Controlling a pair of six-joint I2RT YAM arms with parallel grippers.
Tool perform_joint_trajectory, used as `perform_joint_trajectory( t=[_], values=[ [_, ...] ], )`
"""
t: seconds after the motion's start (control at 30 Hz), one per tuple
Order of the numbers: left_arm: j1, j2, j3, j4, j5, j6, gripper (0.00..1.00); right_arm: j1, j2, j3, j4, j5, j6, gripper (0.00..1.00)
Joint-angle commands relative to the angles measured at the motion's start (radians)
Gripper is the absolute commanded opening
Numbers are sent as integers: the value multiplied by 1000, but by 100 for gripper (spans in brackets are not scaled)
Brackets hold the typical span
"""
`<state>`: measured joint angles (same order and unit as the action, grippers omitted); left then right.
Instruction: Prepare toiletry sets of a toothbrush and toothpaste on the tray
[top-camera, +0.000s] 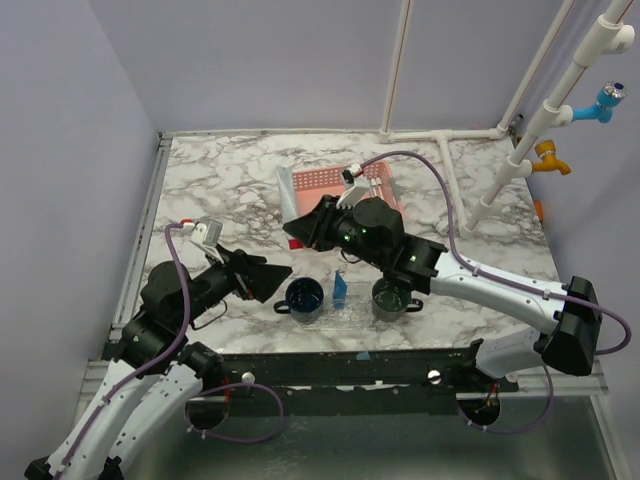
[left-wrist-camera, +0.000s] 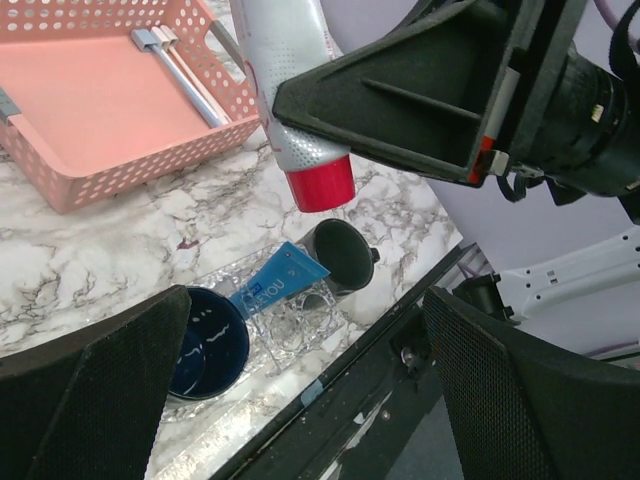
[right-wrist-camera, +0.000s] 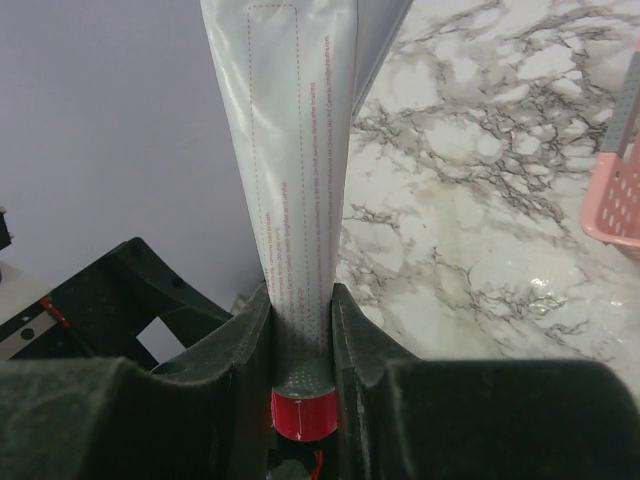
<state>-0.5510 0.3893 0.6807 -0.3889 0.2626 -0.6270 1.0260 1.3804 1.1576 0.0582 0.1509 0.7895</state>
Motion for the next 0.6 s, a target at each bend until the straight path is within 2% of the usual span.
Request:
perform_joint_trajectory(
  t=[0.0,0.27,0.57],
  values=[
    [0,16,34,-3,-51,-17,99,43,3,30,89,100,34,22],
    [1,30,46,-19,-106,-33,96,139,46,72,84,229,29,22],
    [0,33,51,-31,-165,-25,87,216,108,141,66,318,21,22]
  ],
)
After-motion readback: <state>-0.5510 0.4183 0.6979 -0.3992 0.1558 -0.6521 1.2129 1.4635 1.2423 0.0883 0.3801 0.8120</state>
